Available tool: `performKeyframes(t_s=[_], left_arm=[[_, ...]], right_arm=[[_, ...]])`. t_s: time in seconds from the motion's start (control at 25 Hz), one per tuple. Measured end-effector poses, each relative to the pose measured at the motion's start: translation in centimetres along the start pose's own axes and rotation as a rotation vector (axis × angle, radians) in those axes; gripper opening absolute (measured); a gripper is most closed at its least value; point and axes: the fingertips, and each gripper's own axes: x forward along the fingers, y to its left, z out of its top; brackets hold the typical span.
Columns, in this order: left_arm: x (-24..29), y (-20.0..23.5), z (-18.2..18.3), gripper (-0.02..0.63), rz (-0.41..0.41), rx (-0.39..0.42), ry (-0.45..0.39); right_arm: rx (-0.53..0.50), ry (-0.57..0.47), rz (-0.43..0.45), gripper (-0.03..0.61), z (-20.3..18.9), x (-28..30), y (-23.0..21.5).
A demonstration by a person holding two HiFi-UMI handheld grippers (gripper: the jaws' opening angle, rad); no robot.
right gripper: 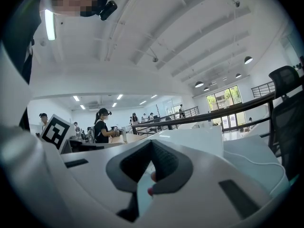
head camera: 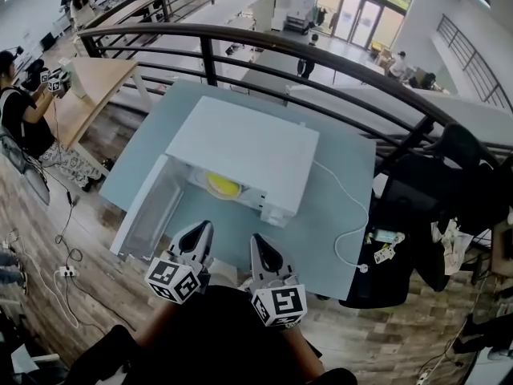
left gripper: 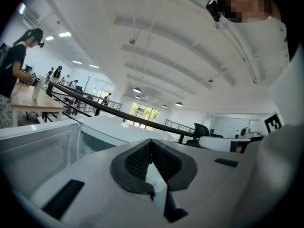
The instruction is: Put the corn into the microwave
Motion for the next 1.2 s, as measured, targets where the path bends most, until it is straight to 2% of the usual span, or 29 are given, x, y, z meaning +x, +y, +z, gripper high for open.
performKeyframes(t_s=[0.44,1.2], left_arm=[[-1.3,1.5,0.6,0.003,0.049,-0.029,-0.021],[-1.9,1.2,0.0,0.003,0.052,-0.018,-0.016]], right_arm=[[-0.008,-0.011,0.017,0.008,0.4,0.1,0.8],[-0.016,-0.008,0.021,0.008,0.1,-0.1,1.2]])
